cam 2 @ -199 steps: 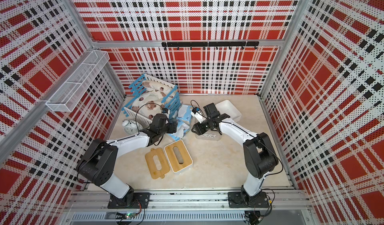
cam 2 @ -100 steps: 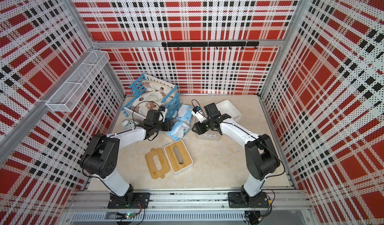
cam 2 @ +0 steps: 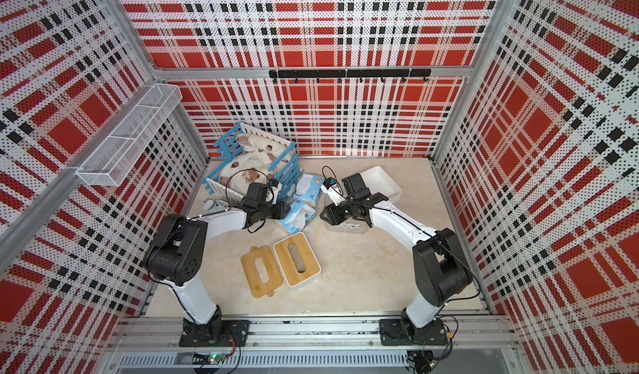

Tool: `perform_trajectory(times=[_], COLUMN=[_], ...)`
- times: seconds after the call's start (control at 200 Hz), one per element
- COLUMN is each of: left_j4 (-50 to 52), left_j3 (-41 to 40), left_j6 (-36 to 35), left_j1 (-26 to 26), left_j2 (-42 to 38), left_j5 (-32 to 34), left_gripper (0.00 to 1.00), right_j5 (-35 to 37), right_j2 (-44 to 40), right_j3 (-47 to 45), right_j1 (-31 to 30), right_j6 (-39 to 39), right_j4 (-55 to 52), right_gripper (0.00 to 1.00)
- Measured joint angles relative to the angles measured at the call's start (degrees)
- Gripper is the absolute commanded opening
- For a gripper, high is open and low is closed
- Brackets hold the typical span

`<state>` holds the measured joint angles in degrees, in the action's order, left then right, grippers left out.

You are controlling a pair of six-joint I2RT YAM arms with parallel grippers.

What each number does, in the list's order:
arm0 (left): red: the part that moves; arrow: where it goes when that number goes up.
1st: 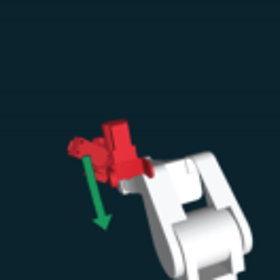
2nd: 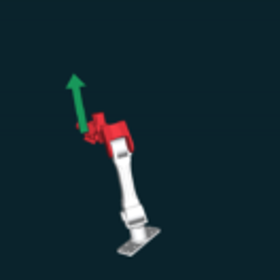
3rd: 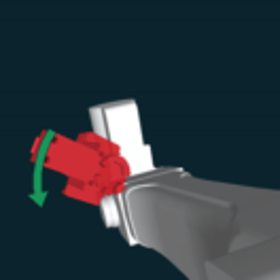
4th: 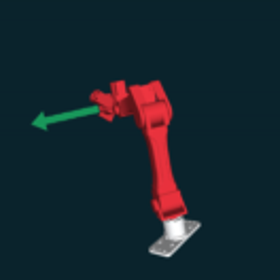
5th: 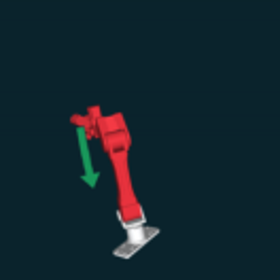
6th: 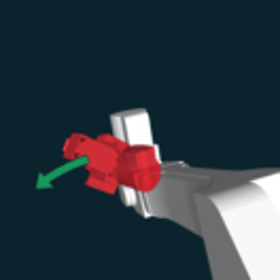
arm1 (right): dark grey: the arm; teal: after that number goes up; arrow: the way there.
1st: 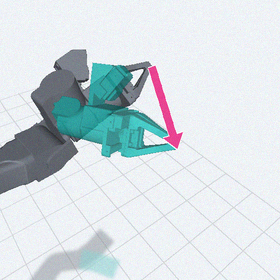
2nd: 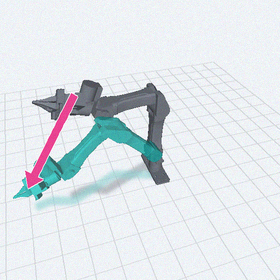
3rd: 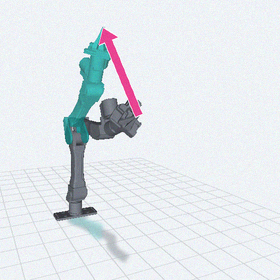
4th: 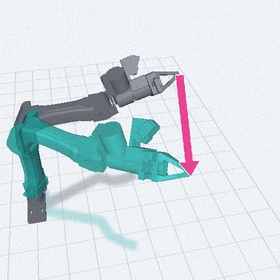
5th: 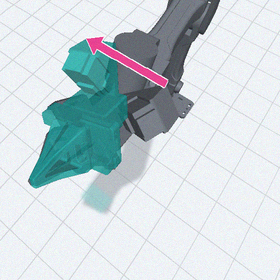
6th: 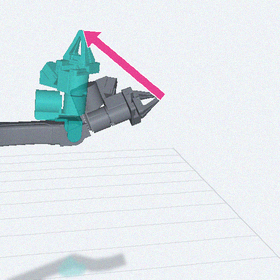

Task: Put the tissue paper into the tissue box
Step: Pick up the paper towel from the center of the board.

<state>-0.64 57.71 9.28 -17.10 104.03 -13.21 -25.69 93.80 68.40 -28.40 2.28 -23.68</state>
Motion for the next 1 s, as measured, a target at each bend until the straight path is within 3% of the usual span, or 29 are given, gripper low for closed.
perform_trajectory(times=[0.716, 1.002], left_j4=[-0.3, -1.4], left_j3=[0.6, 0.6], left_j6=[1.2, 1.4], left_j1=[-0.7, -0.7], left_j2=[1.2, 2.3], left_j5=[-7.6, -8.9], left_gripper=[0.53, 0.35], right_j5=[0.1, 0.3], right_j2=[0.0, 0.0], right_j3=[-0.8, -0.8], right_j1=[-0.3, -0.5], right_j6=[0.4, 0.4], right_j4=[0.9, 0.9], right_gripper=[0.48, 0.48])
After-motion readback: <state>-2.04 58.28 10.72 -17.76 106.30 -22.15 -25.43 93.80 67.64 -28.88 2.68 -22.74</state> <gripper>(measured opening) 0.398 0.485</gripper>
